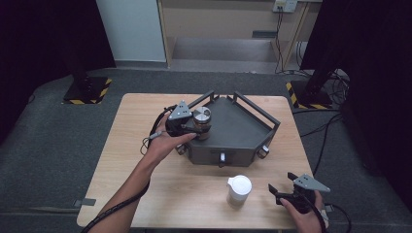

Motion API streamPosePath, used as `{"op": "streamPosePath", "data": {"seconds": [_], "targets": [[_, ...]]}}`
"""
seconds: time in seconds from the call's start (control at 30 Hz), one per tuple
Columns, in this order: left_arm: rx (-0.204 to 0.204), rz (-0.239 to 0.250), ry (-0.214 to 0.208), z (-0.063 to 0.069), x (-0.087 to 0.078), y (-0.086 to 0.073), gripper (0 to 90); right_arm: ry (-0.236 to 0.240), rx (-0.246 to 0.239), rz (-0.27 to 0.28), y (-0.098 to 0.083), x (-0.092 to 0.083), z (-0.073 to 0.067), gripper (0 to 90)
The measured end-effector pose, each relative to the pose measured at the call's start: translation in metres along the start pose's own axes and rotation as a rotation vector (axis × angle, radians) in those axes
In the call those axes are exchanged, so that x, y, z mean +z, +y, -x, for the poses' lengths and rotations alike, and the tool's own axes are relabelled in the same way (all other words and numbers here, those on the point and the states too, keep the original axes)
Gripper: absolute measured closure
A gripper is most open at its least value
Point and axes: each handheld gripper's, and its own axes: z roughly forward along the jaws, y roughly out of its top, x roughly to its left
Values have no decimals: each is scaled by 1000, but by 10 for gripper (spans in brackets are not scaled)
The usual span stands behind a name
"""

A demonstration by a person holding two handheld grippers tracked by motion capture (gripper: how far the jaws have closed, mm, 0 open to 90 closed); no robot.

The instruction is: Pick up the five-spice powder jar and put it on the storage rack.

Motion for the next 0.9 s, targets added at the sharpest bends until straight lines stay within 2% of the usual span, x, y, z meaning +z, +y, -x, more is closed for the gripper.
{"op": "streamPosePath", "data": {"seconds": [0.17,0.33,0.4,0.5,0.9], "targets": [[13,-14,2,1,2,-2,295,2,-4,-4,1,1,-1,79],[-17,3,1,-1,2,-8,295,1,-7,-6,1,1,-1,79],[-17,14,3,-2,2,-10,294,1,-6,-7,1,1,-1,79],[-28,9,4,-1,2,-10,293,3,-8,-9,1,1,-1,82],[-22,14,9,-1,2,-11,280,6,-7,-10,1,2,-2,85]]}}
